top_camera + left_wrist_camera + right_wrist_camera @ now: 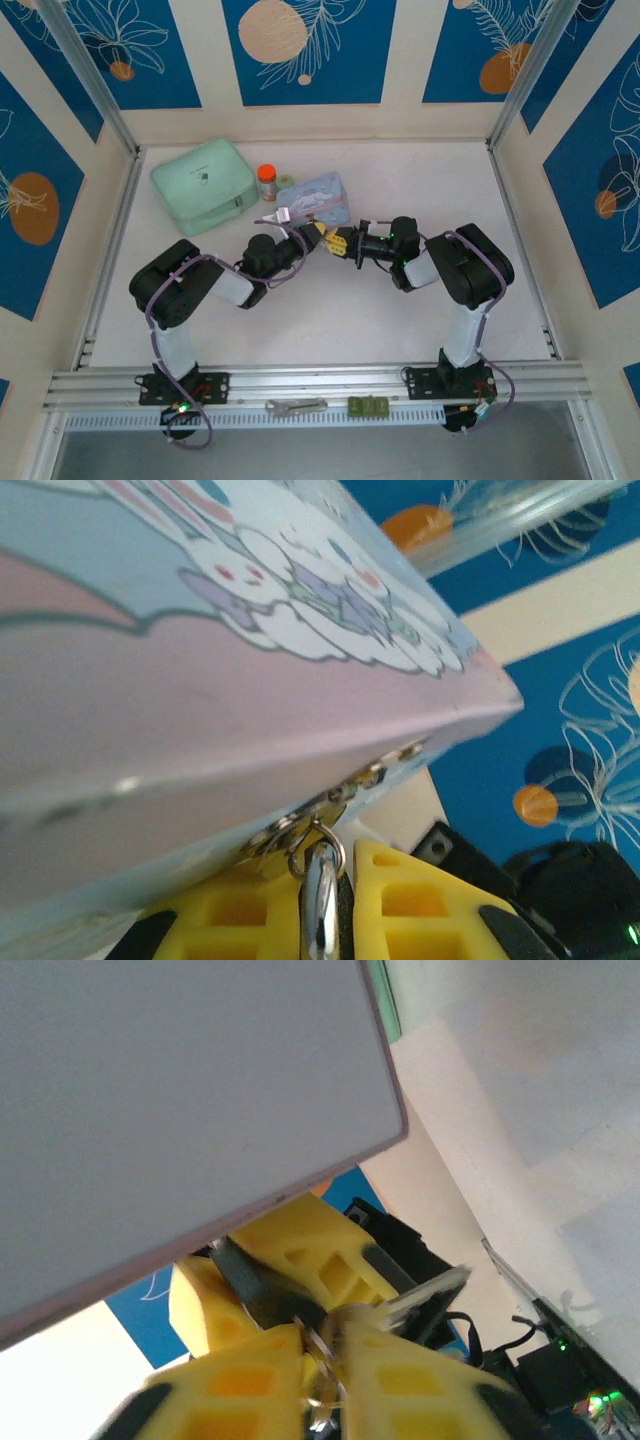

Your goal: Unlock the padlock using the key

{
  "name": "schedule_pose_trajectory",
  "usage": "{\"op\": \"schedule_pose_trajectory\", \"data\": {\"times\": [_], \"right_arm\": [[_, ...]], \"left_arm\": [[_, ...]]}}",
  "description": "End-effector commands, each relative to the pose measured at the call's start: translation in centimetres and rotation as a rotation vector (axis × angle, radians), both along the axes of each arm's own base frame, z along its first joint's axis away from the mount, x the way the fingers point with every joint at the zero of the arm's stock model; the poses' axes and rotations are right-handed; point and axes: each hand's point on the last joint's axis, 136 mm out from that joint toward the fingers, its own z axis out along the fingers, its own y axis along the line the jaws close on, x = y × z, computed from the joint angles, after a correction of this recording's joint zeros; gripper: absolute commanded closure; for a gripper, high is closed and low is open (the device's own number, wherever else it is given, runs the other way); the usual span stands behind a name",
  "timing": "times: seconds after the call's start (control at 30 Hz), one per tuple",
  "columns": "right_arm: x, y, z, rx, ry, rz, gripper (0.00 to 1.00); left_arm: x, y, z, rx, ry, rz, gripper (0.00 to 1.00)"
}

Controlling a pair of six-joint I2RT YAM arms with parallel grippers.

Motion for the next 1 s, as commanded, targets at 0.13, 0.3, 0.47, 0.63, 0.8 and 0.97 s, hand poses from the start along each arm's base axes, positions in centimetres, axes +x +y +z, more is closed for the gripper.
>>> {"op": "schedule_pose_trajectory", "data": {"times": [0.13,0.3,0.47,0.63,0.8,0.97], "right_arm": [[2.4,-0.5,0.8,-0.003,0.001,-0.115,0.57],[1.0,-1.0,1.1,-0.113,-0.091,-0.074,0.48],[-1.5,-3.7,-0.4,-0.383,-0.146,-0.061,0.42],[-3.4,-6.5,-1.0,-0.62,-0.215,-0.053,0.41],[-4.4,-7.9,-1.4,-0.648,-0.236,-0.044,0.41],[-4.8,-8.6,-1.5,-0.687,-0.269,-0.038,0.41]], "left_arm": [[-7.6,-4.7,2.7,-0.066,-0.05,-0.359,1.0],[-6.5,-4.1,2.0,-0.016,-0.018,-0.297,1.0],[-5.7,-3.5,0.4,0.071,0.042,-0.238,1.0],[-5.3,-3.5,-0.4,0.124,0.071,-0.228,1.0],[-4.9,-3.7,-1.3,0.202,0.065,-0.225,1.0],[-4.7,-3.4,-2.8,0.275,0.076,-0.208,1.0]]}}
